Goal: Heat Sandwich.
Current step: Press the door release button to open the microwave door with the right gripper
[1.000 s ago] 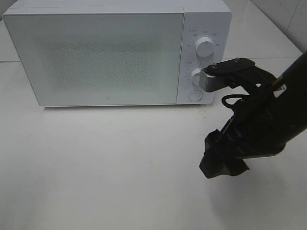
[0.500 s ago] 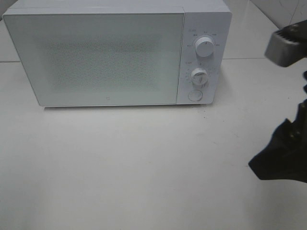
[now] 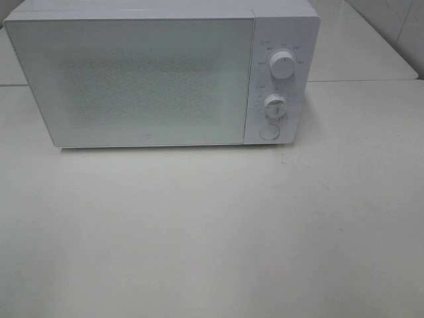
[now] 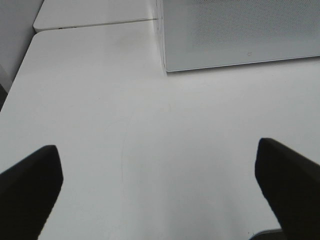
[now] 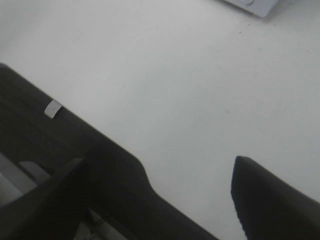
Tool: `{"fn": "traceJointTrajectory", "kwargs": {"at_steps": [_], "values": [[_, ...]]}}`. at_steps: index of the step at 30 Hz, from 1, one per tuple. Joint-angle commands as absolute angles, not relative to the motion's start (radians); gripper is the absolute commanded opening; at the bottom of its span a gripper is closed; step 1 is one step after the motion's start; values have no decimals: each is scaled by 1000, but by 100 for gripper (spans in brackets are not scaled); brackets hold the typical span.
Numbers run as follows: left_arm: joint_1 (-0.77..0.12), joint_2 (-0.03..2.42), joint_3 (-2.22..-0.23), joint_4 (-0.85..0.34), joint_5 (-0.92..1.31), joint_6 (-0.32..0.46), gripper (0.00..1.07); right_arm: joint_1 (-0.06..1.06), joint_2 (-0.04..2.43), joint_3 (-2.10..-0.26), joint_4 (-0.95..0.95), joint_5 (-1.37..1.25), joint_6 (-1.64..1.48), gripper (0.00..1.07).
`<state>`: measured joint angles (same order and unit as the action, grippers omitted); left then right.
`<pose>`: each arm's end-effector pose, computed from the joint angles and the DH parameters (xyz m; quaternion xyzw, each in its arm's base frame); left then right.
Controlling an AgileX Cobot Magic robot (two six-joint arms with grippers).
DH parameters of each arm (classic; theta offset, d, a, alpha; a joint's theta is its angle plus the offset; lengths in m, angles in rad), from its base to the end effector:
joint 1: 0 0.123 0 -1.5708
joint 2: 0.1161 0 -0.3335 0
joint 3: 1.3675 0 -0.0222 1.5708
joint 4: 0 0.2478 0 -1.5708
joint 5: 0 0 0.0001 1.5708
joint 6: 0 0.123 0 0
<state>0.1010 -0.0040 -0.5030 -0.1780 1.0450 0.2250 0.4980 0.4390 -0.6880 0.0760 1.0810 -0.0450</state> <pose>-0.0267 -0.0217 0.2651 0.0553 0.8421 -0.0018 0.5365 0.0254 0.0232 0.3183 -0.2426 0.8825 0.1270 0.3823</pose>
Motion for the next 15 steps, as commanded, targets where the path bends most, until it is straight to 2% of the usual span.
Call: {"fn": "traceJointTrajectory", "kwargs": {"at_steps": [1, 8, 15], "values": [[106, -30, -502, -183, 1035, 221, 101, 445, 373, -663, 62, 1084, -37, 76], [106, -30, -502, -183, 1035, 221, 101, 273, 198, -569, 56, 1084, 57, 76], [106, -30, -502, -183, 1035, 221, 101, 164, 106, -530, 48, 1074, 58, 76]]}}
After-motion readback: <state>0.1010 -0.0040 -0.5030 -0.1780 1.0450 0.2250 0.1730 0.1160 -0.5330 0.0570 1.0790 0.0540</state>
